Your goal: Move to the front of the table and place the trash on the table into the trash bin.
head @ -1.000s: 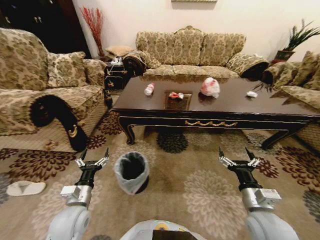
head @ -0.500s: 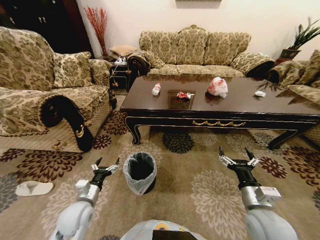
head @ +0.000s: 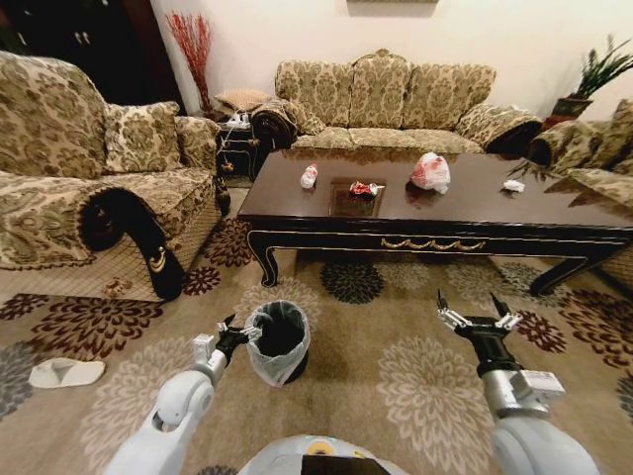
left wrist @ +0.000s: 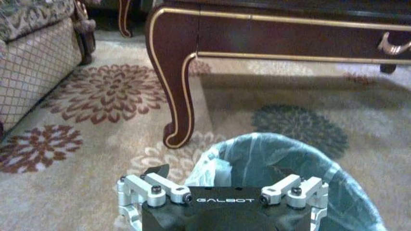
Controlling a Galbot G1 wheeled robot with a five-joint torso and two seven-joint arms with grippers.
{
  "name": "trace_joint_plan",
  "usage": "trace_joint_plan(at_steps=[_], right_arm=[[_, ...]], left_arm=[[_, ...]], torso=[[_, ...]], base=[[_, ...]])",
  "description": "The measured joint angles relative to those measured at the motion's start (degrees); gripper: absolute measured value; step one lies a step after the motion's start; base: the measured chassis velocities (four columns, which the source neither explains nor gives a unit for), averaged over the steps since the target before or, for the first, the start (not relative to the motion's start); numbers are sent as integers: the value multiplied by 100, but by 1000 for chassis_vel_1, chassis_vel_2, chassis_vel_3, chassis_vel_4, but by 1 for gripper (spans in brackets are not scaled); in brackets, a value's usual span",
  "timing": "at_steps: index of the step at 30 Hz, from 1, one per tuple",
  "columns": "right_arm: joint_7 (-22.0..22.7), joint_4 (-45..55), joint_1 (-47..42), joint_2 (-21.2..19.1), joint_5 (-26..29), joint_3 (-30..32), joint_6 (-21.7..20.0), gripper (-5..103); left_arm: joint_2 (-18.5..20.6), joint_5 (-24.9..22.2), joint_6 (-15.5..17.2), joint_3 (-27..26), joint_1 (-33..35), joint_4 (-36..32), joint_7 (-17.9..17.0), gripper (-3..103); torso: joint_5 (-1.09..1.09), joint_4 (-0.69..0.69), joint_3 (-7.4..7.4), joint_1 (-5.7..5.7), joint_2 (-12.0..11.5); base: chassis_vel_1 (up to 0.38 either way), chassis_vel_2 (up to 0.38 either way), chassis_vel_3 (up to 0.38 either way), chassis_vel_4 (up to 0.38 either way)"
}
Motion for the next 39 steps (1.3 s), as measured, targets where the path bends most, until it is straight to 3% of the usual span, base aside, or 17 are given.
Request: trace_joint_plan(at_steps=[7, 27, 29, 31, 39], right_arm=[[12, 5, -16, 34, -62, -16, 9, 100], [58, 8, -242, 152, -105, 280, 186, 100], [60, -6, -242, 153, -123, 289, 215, 100], [60, -6, -242, 152, -126, 289, 217, 100], [63, 2, -229, 133, -123, 305, 196, 100]], left_arm=[[392, -391, 575, 265, -287, 132, -248, 100], [668, -875, 953, 943, -974, 697, -733, 102], [695, -1001, 1056, 943, -1016, 708, -734, 93], [706, -1039, 1077, 949, -1034, 722, -730, 93], [703, -1051, 1110, 1119, -1187, 884, -720, 56]], torso=[[0, 0, 0, 0, 0], [-1, 0, 0, 0, 0], [0, 0, 0, 0, 0], [0, 0, 0, 0, 0], [0, 0, 0, 0, 0]], base=[[0, 0, 0, 0], [0, 0, 0, 0], [0, 0, 0, 0], [0, 0, 0, 0], [0, 0, 0, 0]])
